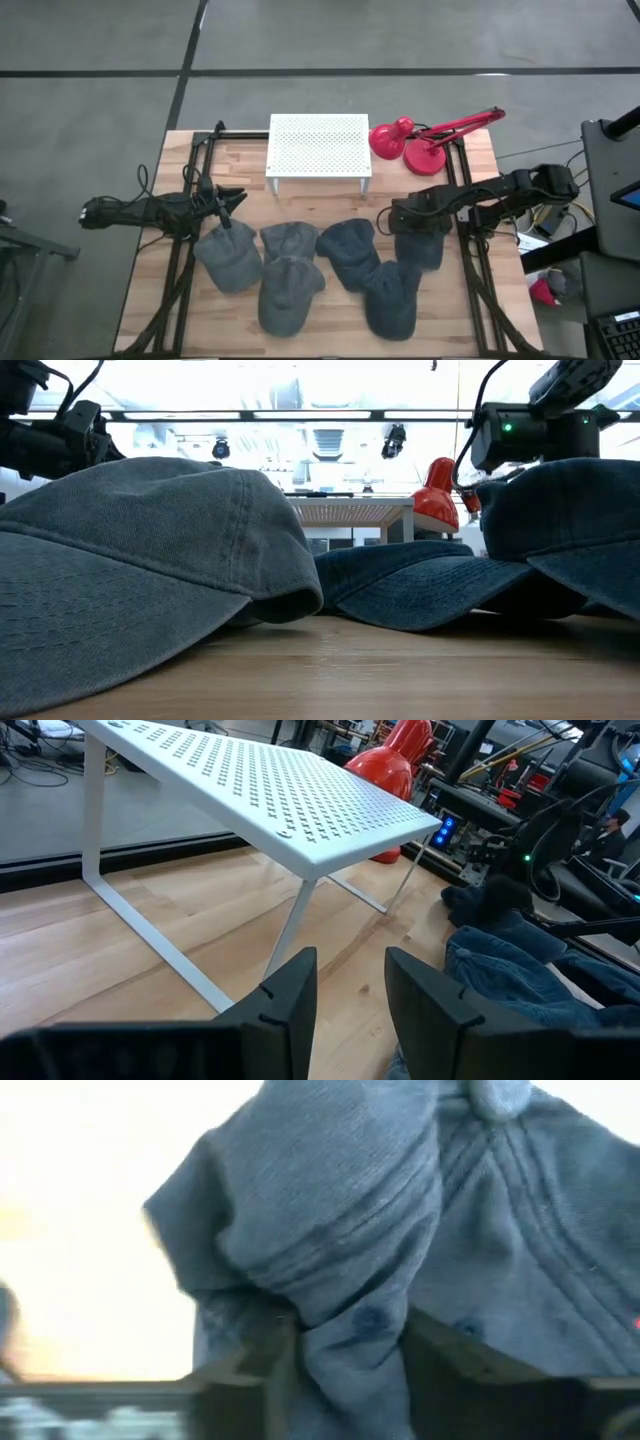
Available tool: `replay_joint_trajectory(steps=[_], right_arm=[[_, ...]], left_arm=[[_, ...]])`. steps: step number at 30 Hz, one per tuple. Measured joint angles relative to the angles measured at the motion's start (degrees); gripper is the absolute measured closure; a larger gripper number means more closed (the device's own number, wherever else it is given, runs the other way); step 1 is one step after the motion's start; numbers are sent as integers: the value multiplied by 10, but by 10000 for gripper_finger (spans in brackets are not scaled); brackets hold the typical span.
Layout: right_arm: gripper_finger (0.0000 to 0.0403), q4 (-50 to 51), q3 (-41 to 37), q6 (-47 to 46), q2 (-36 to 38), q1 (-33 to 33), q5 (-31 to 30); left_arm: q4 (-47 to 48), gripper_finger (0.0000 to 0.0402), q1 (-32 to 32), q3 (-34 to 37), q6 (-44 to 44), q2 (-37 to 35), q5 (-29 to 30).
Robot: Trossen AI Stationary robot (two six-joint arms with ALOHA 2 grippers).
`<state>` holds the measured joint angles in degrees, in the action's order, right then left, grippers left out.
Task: Pick & Place hat
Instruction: Put the top right blue cap on the shelf
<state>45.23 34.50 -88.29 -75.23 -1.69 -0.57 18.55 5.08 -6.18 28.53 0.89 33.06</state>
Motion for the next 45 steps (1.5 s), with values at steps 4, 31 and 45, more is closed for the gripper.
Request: replay_joint_trajectory(steps=[4,31,45], right_arm=[[362,5,2,18,25,1,1],[389,175,426,222,59,12,-76],[389,258,798,372,-209,-69,-131]], left_arm=[[0,280,0,0,0,2,0],[0,280,0,0,0,8,0],[0,280,0,0,0,8,0]])
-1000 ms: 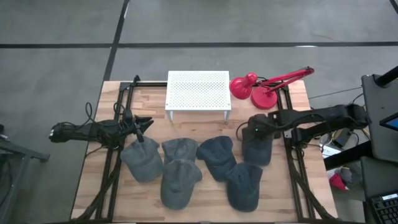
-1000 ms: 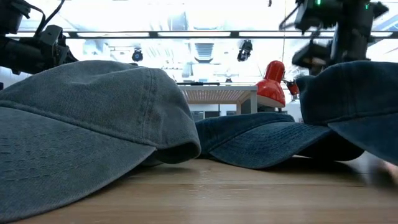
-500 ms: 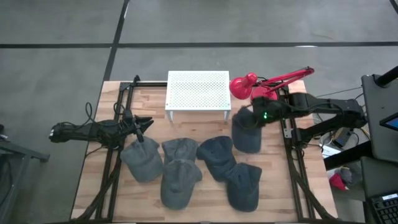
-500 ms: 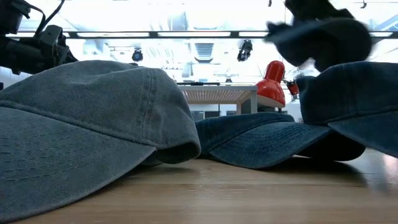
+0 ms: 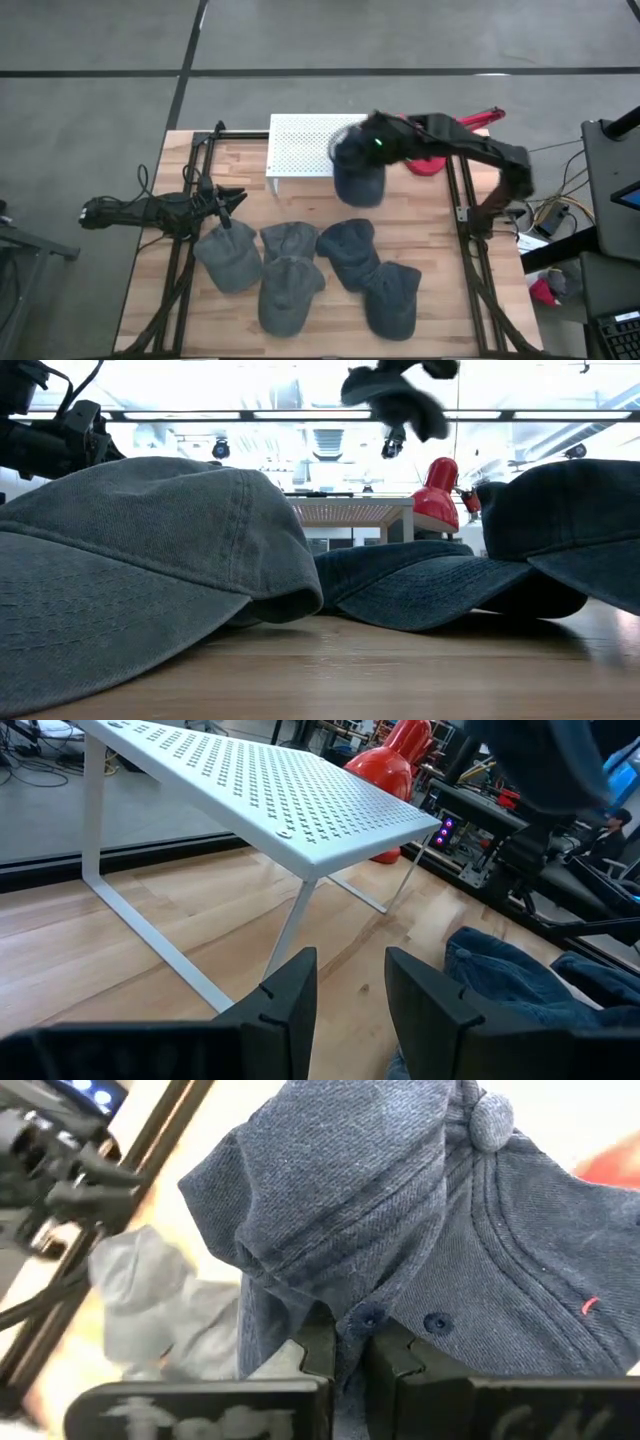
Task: Pick & Place hat
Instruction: Put the top right blue cap on the shelf
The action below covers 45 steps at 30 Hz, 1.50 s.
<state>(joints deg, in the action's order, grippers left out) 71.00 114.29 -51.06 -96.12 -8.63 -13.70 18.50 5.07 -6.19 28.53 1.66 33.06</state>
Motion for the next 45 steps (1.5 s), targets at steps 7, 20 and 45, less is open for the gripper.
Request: replay_joint_trajectory(steps=[7,20,45], right_arm=[[383,53,186,82,-144,-69,2],[381,67,180,92,-198,-152,47],[380,62,176,147,-239,-173,47]], left_arm=[[0,280,0,0,0,0,0],[0,280,0,0,0,3,0],[0,280,0,0,0,4,0]])
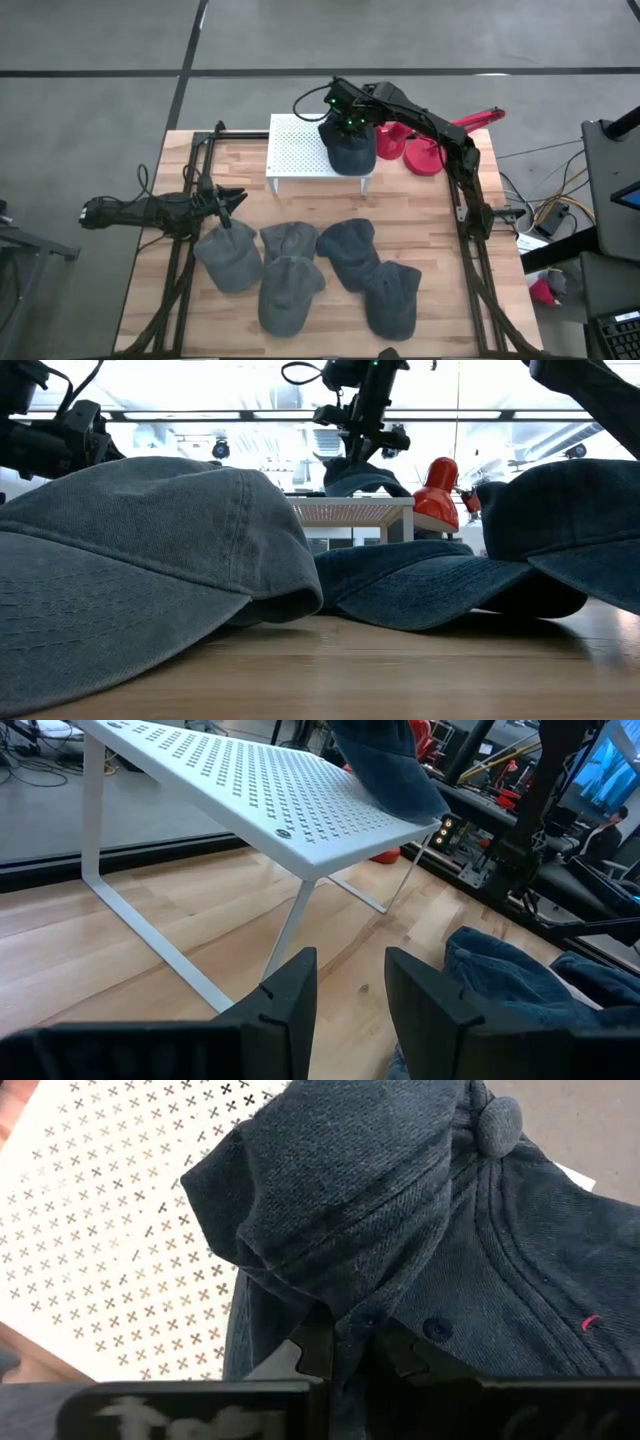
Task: Pick & Place hat
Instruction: Put the top right blue cap on the shelf
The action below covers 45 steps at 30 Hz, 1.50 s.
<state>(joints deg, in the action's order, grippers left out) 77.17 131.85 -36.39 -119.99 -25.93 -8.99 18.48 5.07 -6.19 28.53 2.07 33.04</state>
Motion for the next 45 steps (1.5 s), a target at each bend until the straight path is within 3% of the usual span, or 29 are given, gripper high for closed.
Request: replay_joint_trajectory(steps=[12,30,45], right_arm=[[377,-2,-1,-7,-1,0,0],[303,2,-3,-1,-1,0,6],[279,-2,-3,9,-1,0,6]], left_arm=[[0,280,0,0,0,0,0],[0,280,0,0,0,0,0],[0,280,0,0,0,0,0]])
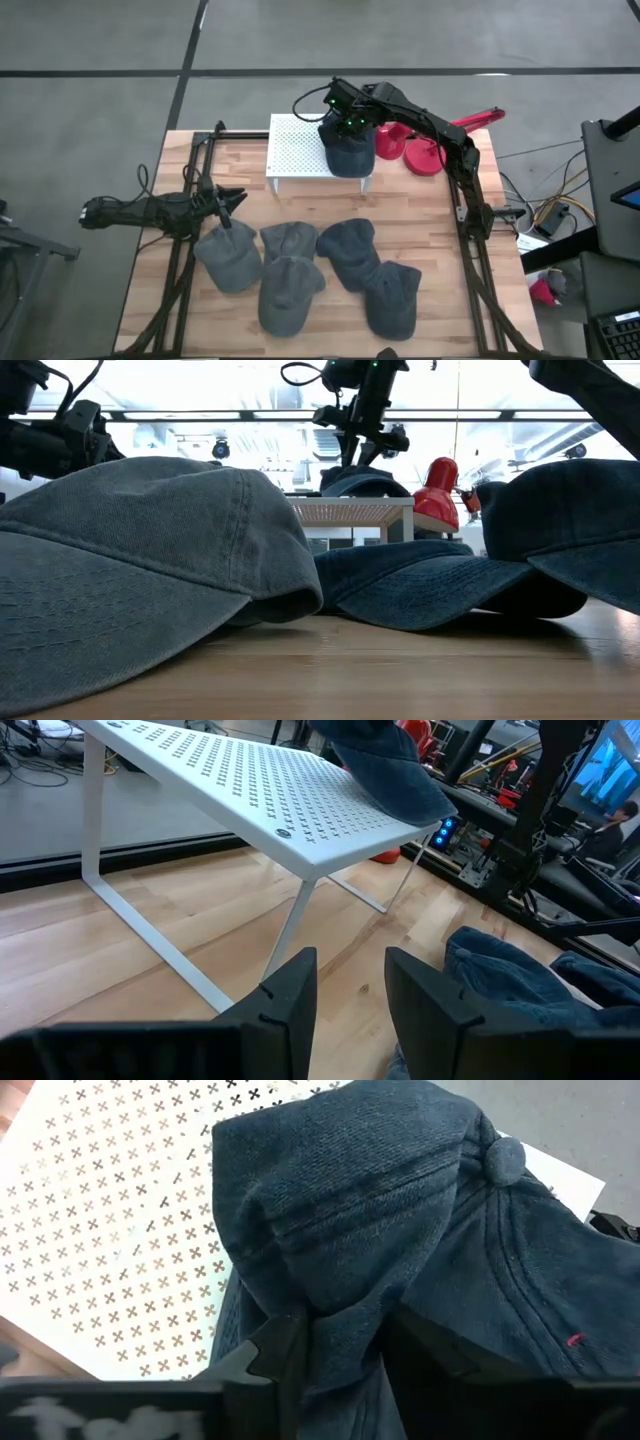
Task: Pick & Place hat
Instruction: Put the top right blue cap on the shelf
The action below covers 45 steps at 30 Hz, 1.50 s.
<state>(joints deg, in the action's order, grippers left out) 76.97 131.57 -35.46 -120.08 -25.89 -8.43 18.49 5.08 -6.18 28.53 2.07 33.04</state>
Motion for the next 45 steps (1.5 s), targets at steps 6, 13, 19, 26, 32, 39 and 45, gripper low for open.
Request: replay_joint_trajectory(steps=[6,13,19,26,32,39,45], right_arm=[[263,0,0,1,0,0,0],[244,3,0,1,5,0,1],[236,9,17,1,7,0,1],[242,7,30,4,7,0,14],[250,-26,30,70,7,13,16],[259,-137,30,132,2,27,82],[266,-129,29,136,-37,25,101]], left_arm=[[0,280,0,0,0,0,0],[0,280,0,0,0,0,0],[0,280,0,0,0,0,0],[0,280,0,0,0,0,0],[0,280,0,0,0,0,0],[0,280,0,0,0,0,0],[0,280,0,0,18,0,0]])
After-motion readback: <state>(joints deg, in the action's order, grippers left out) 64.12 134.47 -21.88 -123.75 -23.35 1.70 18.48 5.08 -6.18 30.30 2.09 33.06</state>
